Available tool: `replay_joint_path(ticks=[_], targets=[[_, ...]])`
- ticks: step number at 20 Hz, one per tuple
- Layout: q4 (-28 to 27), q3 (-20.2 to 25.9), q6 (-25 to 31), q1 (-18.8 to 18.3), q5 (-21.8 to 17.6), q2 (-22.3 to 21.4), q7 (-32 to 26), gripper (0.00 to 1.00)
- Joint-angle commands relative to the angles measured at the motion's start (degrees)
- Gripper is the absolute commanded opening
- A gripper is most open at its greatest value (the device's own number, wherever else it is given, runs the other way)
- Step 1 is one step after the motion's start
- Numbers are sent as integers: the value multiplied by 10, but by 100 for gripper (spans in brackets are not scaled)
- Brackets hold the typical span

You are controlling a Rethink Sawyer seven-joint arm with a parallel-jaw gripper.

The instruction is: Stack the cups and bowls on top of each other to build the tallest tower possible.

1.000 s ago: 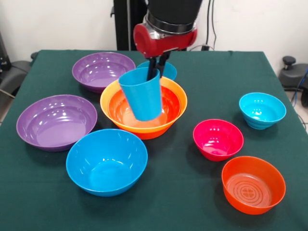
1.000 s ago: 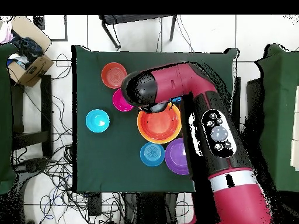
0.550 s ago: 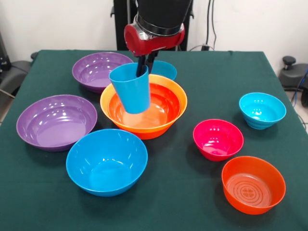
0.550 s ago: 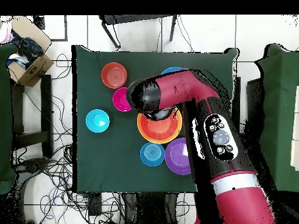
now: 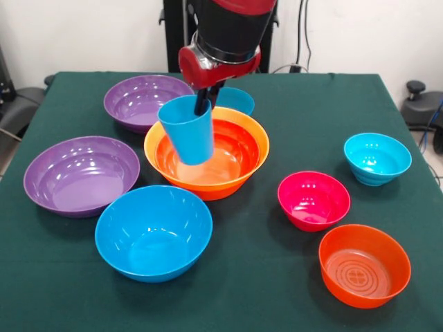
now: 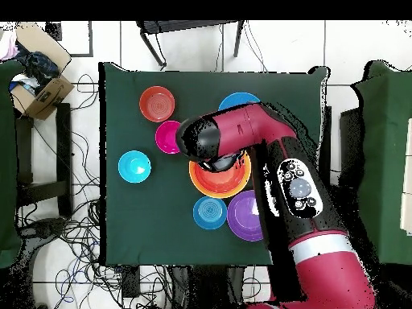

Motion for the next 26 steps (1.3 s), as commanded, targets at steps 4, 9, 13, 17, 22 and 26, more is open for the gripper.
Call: replay_joint_path(ticks=[4,9,13,17,22,26], targets=[[23,-18,-23,9,-65,63,-63,0],[25,-18,-30,9,-68,69,-57,0],[25,-19,-34,13,-68,74,-50,0],[23,-19,-37,13,-70,78,-50,0],[18,-20,-38,15,-74,78,-49,0],[20,-19,-45,13,-75,75,-41,0]])
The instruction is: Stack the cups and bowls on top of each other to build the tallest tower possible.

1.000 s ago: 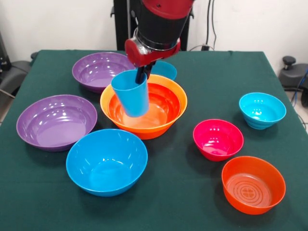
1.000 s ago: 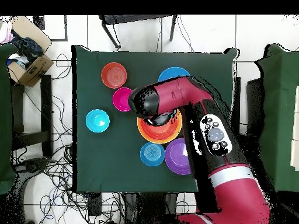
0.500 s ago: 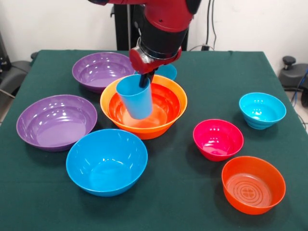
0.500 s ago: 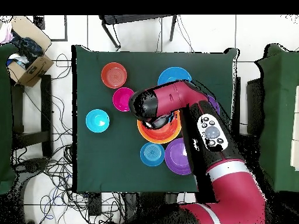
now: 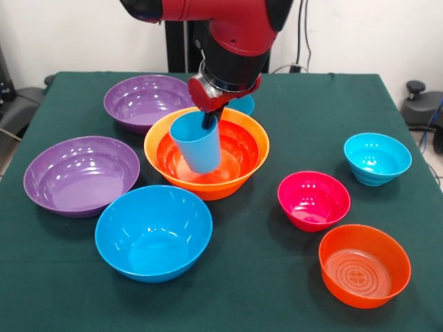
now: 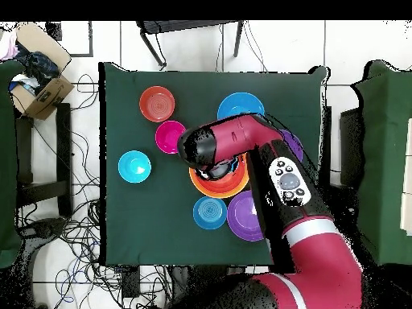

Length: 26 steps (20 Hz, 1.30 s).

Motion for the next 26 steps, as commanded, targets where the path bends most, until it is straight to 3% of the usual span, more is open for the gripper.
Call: replay_joint_path(ticks=[1,3,4,6,8,11,19,26], targets=[[15,-15,-46,11,-56,17,-41,0],[15,-12,-53,10,-52,19,-30,0],[14,-17,-48,11,-49,19,-16,100],[13,-25,-61,15,-40,17,28,100],[10,-8,-45,11,-35,16,-19,100],[21,1,-52,5,-7,7,-1,100],[18,4,-13,19,23,-12,-1,100],[34,27,9,20,75,-63,-14,100]])
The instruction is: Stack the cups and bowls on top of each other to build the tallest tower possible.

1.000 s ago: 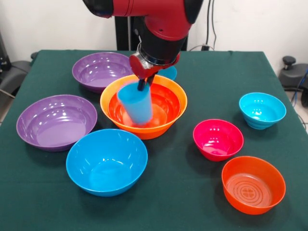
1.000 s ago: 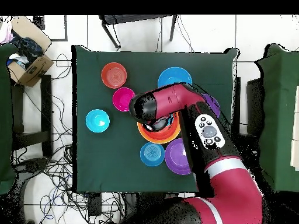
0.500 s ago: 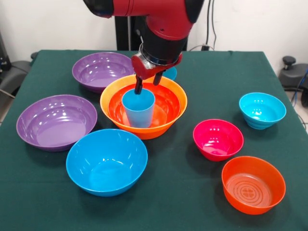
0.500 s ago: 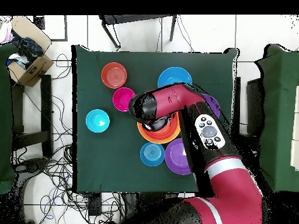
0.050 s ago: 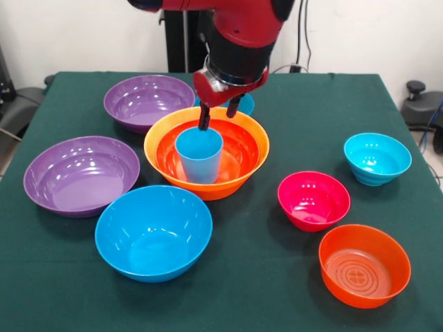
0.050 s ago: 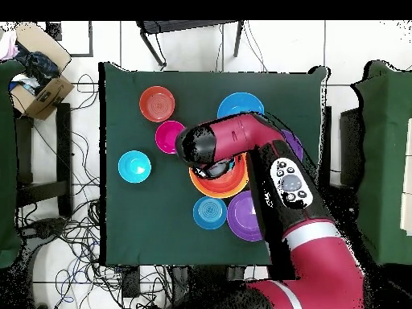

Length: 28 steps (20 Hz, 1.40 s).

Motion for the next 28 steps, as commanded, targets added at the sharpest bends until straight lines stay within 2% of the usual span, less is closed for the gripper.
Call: replay_joint_path(ticks=[1,5,11,13,17,21,28], targets=[[24,34,13,19,47,-43,-13,100],[2,37,-26,37,68,-24,27,100],[-31,16,-130,61,78,8,107,100],[-30,20,-158,54,95,25,110,100],[-41,0,-192,58,104,48,119,100],[-61,-14,-207,56,111,69,106,100],[-108,-43,-171,59,106,88,81,100]])
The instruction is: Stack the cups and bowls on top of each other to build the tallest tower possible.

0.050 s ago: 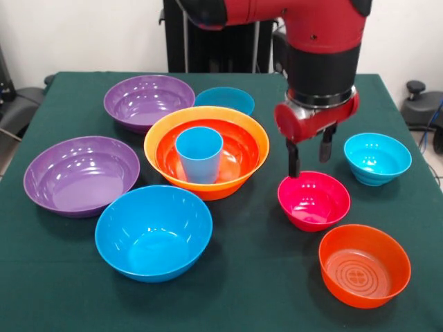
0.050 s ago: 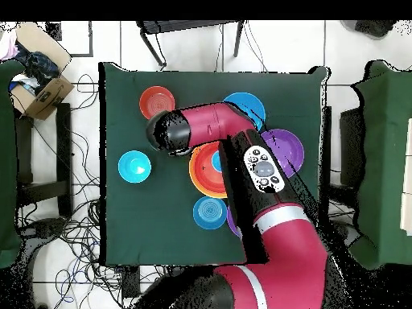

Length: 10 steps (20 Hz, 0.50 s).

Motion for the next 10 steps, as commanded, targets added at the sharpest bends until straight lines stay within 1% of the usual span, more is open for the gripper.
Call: replay_joint_path(ticks=[1,2,10], targets=[[-64,-48,18,6,-7,48,70,100],[-62,-51,14,6,-5,45,75,100],[-74,-61,26,10,4,43,65,100]])
